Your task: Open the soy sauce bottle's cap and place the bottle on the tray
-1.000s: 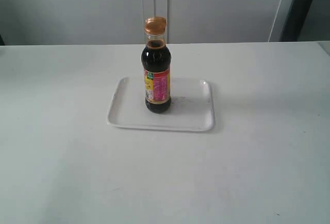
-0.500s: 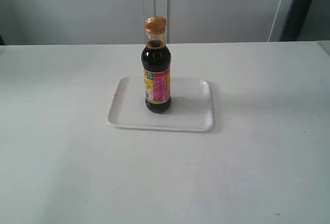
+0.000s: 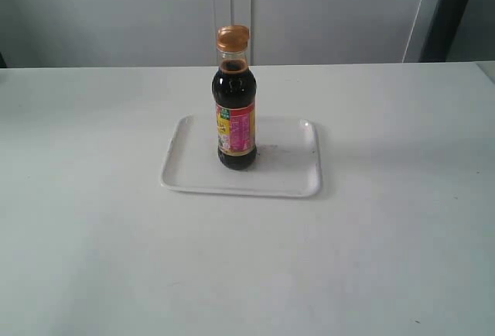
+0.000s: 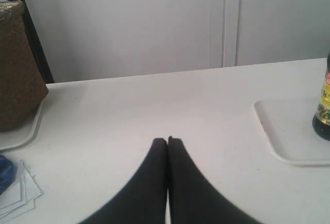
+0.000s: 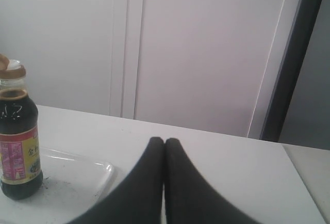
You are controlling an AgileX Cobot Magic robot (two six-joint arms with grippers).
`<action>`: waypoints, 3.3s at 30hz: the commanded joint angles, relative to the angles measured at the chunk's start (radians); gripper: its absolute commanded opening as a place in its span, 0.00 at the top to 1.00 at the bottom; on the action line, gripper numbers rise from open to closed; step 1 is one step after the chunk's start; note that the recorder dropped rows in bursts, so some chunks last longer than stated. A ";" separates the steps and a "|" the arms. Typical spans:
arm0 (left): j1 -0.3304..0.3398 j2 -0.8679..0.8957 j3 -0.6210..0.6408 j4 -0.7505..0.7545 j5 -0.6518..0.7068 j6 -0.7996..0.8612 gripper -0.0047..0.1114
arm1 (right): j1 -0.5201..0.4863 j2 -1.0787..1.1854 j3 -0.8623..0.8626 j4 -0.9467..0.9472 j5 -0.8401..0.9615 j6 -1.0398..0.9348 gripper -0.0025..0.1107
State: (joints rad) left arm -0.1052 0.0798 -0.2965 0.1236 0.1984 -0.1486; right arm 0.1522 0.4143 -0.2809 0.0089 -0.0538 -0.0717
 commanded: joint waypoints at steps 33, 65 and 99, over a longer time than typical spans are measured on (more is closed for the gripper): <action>0.053 -0.080 0.297 -0.228 0.023 0.173 0.96 | -0.005 -0.005 0.005 -0.002 0.003 0.002 0.98; 0.053 -0.080 0.297 -0.224 0.008 0.173 0.96 | -0.005 -0.005 0.005 -0.001 0.003 0.002 0.98; 0.053 -0.080 0.297 -0.224 0.006 0.175 0.96 | -0.005 -0.377 0.186 0.006 0.174 0.051 0.98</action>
State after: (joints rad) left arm -0.0559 0.0045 -0.0034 -0.0874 0.2079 0.0233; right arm 0.1522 0.0968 -0.1194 0.0131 0.0777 -0.0204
